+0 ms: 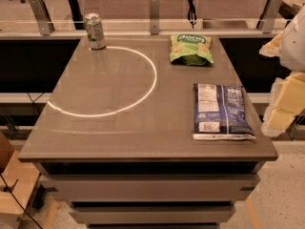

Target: Pick blue chip bag

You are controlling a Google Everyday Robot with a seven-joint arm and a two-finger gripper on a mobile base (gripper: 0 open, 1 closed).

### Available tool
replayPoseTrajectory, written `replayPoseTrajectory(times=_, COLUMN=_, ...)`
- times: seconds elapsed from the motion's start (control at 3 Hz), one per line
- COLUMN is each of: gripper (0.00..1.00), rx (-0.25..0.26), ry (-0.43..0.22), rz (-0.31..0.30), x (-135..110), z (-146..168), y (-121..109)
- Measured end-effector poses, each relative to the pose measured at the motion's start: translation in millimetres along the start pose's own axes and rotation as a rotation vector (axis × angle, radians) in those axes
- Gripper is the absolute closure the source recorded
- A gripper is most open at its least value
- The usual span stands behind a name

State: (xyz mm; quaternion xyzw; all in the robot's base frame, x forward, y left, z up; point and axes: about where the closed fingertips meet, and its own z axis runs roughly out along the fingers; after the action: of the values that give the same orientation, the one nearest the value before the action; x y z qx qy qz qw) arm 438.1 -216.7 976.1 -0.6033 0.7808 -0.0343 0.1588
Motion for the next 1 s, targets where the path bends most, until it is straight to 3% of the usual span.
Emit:
replayPoseTrajectory(times=0.67, gripper=0.00, rx=0.011, ry=0.001, rz=-0.020, x=-1.8, z=-0.2, y=-1.5)
replayPoseTrajectory(times=1.0, gripper=0.00, rx=0.003, ry=-0.043, rz=-0.028, x=-7.2, z=12.0, y=-4.8)
